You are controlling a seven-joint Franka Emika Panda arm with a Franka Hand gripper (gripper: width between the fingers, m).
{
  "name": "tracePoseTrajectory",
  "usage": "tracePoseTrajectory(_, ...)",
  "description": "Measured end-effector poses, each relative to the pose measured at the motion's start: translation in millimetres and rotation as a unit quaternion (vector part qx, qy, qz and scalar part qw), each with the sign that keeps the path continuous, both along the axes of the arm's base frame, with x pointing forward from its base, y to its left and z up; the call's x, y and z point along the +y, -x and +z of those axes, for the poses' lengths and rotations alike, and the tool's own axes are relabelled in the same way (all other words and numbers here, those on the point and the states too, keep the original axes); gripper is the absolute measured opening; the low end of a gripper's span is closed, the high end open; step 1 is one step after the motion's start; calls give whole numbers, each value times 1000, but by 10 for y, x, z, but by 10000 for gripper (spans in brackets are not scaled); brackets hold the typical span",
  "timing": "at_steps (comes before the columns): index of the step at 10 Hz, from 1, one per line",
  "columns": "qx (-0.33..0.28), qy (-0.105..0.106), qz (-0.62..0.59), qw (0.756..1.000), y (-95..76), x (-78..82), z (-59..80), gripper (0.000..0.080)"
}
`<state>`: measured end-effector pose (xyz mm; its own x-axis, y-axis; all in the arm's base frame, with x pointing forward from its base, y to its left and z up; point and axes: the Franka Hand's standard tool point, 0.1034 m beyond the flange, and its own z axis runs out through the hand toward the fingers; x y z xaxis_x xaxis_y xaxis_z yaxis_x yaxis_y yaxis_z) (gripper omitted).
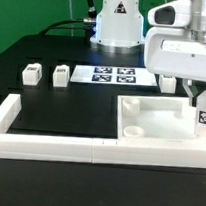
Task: Assemble square table
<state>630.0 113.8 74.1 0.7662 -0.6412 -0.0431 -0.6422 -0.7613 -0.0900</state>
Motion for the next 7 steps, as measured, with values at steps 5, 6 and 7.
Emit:
tracePoseTrajectory(5, 55, -29, -349, 935, -1, 43, -11, 291)
tracePoseTrajectory(6, 60, -31, -397, 916, -4, 59, -27, 291)
tracePoseTrajectory(7, 65, -33, -448, 891, -14, 55, -23, 291)
